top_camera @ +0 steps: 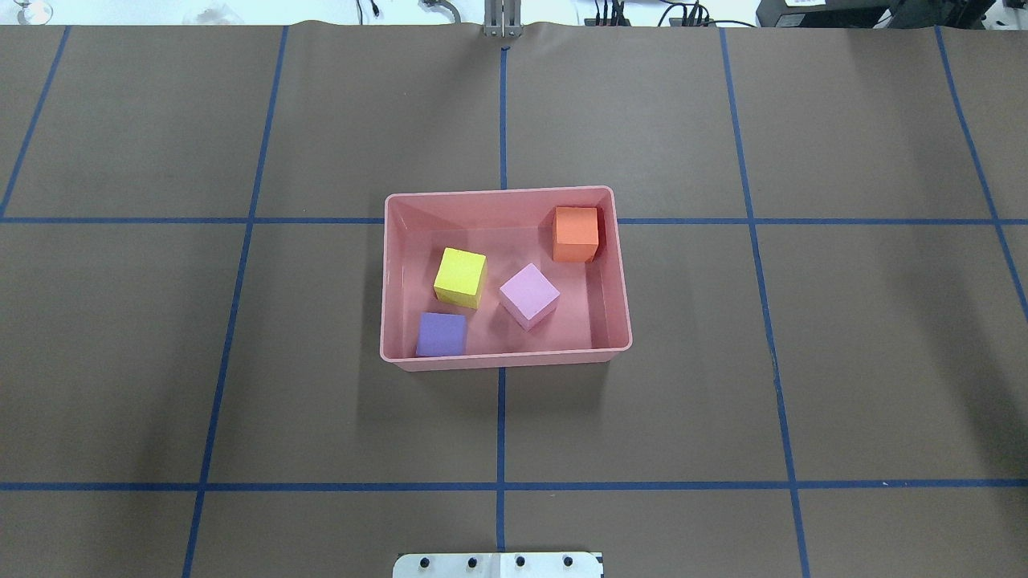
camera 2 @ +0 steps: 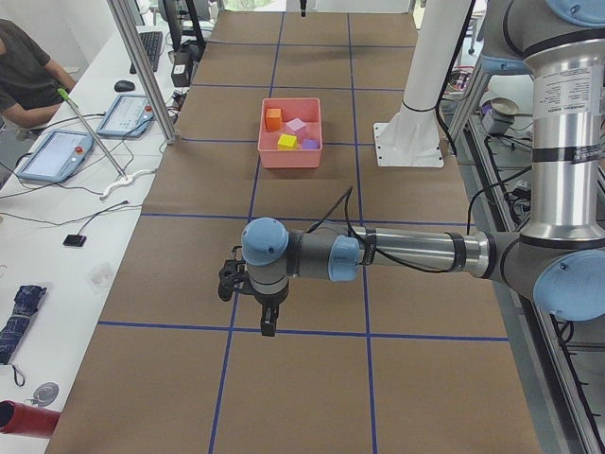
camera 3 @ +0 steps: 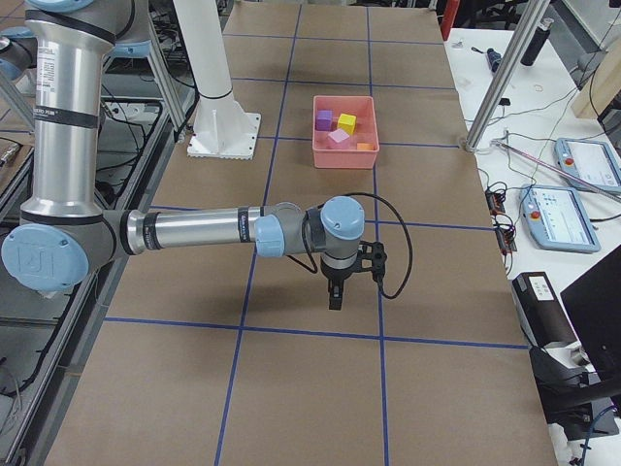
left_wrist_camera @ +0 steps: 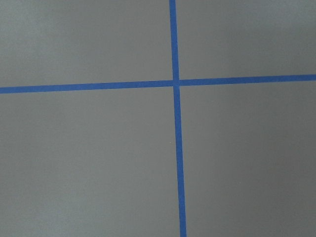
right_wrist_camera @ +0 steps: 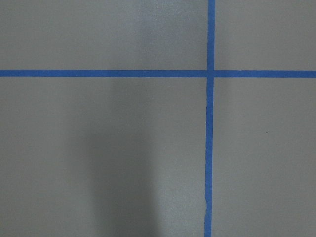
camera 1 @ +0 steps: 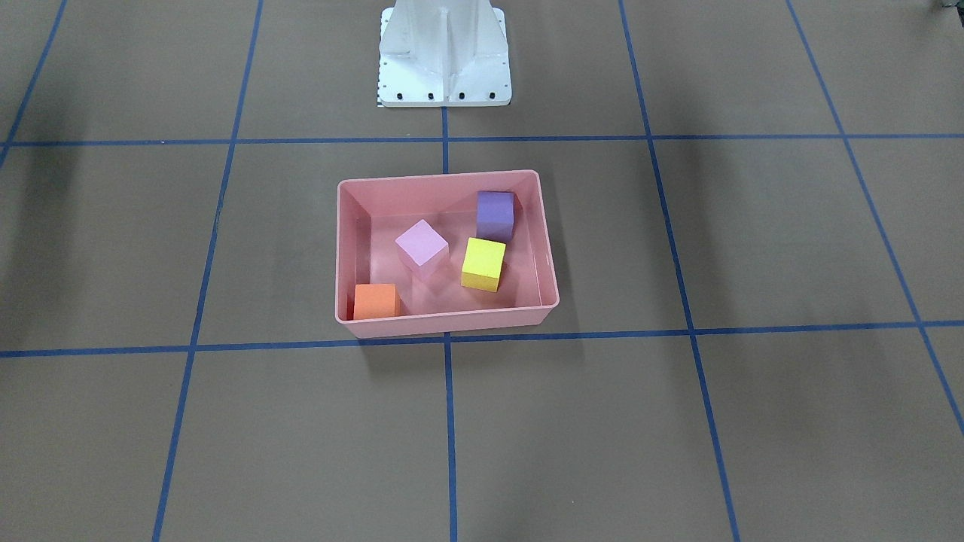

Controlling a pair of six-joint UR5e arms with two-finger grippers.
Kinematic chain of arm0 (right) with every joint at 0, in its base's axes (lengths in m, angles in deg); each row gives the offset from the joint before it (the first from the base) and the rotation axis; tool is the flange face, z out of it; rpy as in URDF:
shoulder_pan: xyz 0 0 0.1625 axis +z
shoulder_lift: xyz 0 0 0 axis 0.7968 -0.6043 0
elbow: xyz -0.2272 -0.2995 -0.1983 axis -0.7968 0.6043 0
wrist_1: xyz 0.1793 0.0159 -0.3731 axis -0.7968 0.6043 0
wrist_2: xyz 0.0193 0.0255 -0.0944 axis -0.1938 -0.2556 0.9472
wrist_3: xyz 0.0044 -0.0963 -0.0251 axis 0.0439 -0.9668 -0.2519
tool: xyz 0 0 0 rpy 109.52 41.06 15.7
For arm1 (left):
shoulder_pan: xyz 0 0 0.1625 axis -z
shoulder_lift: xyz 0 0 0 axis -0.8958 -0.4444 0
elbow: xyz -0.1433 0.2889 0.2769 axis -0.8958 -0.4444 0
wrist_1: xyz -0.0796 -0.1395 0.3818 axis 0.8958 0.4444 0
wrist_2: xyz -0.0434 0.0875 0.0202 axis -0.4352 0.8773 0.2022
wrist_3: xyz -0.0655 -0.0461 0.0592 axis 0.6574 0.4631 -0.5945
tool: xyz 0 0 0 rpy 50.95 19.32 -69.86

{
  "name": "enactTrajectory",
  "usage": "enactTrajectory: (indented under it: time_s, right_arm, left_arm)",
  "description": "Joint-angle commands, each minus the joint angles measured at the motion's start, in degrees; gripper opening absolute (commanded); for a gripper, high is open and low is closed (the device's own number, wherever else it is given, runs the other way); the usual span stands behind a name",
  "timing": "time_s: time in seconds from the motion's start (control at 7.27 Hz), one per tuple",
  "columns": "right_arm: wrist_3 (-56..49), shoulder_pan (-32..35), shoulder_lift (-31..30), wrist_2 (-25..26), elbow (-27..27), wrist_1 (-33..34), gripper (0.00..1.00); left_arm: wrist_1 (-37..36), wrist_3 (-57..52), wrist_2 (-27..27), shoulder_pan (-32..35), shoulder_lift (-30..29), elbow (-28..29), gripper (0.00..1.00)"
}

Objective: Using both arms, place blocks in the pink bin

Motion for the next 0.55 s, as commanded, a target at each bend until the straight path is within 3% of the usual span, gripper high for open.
enactTrajectory:
  time_s: [0.0, 0.41]
  right_arm:
    - [0.14, -0.26, -0.16, -0.07, 0.03, 0.00, 1.00]
    - [0.06, -0.27, 0.01, 0.11, 2.05, 0.00, 1.00]
  left_arm:
    - [-0.59, 0.04, 0.44, 0.17, 0.81, -1.73, 1.00]
    - [-0.51, 0.13, 0.36, 0.09, 0.63, -1.30, 1.00]
